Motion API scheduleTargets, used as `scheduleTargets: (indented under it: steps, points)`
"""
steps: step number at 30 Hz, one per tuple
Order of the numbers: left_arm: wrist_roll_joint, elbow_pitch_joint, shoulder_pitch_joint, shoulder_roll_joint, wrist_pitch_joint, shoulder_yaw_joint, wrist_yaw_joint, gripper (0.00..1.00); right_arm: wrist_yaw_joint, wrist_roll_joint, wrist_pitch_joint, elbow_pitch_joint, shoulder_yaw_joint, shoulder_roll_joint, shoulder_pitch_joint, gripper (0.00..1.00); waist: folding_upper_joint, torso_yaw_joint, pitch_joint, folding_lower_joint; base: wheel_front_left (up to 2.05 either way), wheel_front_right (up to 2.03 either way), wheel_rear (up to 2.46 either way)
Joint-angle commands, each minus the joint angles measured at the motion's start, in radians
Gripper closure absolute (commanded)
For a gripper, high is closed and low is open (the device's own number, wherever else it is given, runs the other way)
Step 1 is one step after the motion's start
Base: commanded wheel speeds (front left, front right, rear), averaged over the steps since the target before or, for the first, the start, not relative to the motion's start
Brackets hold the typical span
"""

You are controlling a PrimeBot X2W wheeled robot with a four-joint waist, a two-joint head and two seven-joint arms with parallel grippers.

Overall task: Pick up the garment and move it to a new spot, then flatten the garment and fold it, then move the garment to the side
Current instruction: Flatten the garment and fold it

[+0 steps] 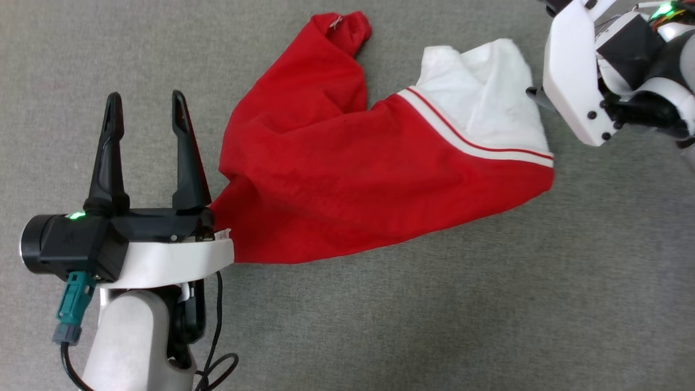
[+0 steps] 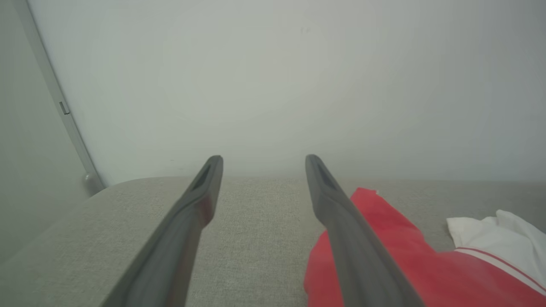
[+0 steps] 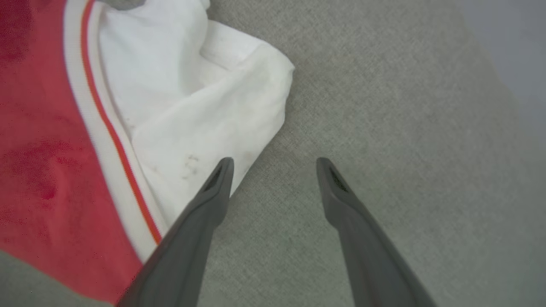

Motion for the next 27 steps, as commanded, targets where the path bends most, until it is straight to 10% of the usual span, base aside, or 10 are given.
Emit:
scheduleTargets:
  steps: [1, 10, 12, 20, 27]
  points:
    - [0.016, -0.002, -0.019, -0.022, -0.002, 0.014, -0.023, 0.0, 0.0, -0.011, -0.003, 0.02, 0.021, 0.01, 0.001, 0.0, 0.0, 0.028, 0.044, -0.0001, 0.0, 0.0, 0.0]
    - [0.063, 0.009, -0.046, -0.08, -0.002, 0.07, -0.094, 0.0, 0.002, -0.004, -0.028, 0.072, 0.187, -0.011, 0.099, 0.0, 0.0, 0.051, 0.08, -0.0001, 0.0, 0.0, 0.0]
    - [0.071, 0.013, -0.046, -0.088, -0.002, 0.082, -0.105, 0.0, 0.001, -0.002, -0.059, 0.07, 0.205, -0.017, 0.081, 1.0, 0.0, 0.047, 0.074, -0.0001, 0.0, 0.0, 0.0]
    - [0.103, 0.029, 0.004, -0.104, -0.002, 0.122, -0.129, 0.0, 0.0, 0.039, -0.235, 0.034, 0.162, -0.054, -0.042, 1.0, 0.0, 0.006, -0.027, -0.0001, 0.0, 0.0, 0.0]
    - [0.12, 0.036, 0.074, -0.109, -0.003, 0.147, -0.138, 0.0, 0.0, 0.085, -0.35, -0.114, 0.142, -0.228, 0.041, 1.0, 0.0, -0.052, -0.122, -0.0001, 0.0, 0.0, 0.0]
